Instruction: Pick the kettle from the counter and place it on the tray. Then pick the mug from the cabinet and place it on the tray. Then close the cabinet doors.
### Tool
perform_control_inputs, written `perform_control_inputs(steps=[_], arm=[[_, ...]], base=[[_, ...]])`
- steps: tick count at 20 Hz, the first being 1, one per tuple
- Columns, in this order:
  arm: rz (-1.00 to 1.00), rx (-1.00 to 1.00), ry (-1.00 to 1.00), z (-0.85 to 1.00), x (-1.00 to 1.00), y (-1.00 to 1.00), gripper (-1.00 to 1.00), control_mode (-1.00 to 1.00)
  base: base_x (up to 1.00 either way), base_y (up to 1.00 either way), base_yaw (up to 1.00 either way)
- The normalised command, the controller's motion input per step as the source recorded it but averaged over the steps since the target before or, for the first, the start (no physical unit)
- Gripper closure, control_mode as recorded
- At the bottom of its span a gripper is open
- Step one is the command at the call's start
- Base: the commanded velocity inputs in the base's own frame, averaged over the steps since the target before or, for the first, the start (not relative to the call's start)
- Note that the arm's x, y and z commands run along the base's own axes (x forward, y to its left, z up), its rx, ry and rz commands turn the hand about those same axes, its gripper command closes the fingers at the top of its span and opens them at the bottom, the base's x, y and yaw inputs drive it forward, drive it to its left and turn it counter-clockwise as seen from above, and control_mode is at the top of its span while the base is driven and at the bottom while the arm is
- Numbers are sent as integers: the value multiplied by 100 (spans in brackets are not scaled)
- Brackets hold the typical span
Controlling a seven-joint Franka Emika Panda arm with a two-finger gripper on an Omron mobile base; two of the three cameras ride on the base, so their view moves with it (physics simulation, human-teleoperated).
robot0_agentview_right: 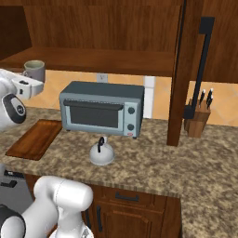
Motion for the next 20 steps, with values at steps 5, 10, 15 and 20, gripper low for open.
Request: perform_control_inputs(steps=[5, 10, 15, 20], arm=[[-2, 4, 0, -49, -62, 50, 100, -100], [0, 1, 0, -55, -26, 30, 100, -100], [-9, 3, 0, -52, 7, 25, 100, -100], [-19, 1, 0, -55, 27, 31, 100, -100]], base=[[0, 0, 0], [0, 0, 0], [0, 0, 0], [0, 0, 0]])
